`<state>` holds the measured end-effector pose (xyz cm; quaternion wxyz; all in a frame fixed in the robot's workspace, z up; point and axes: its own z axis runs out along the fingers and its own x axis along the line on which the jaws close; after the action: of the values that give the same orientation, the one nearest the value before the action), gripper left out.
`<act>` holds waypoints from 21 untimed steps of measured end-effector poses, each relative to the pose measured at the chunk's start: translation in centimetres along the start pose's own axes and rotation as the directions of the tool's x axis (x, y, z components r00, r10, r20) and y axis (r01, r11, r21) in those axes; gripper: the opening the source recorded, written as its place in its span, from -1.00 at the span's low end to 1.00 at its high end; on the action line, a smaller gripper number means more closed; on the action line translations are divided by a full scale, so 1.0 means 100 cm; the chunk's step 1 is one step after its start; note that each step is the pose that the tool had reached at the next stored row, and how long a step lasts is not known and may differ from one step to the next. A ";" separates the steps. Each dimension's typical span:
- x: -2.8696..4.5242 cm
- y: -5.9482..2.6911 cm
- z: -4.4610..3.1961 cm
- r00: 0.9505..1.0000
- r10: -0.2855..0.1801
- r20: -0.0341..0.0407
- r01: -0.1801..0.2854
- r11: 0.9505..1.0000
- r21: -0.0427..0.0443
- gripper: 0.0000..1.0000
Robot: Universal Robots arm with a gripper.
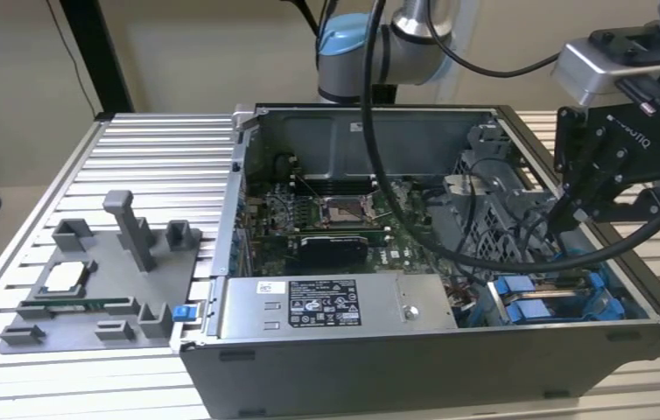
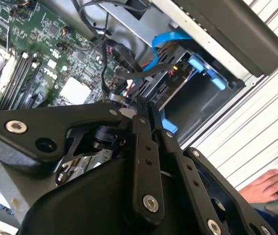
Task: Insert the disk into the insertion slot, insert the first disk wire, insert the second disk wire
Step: 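Insert the second disk wire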
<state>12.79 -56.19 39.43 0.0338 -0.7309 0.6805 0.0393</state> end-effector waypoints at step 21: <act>0.0214 0.0103 0.0224 1.000 0.005 -0.004 -0.005 0.999 0.050 -1.00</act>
<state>11.89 -58.16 36.98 0.0508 -0.7281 0.6833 0.0208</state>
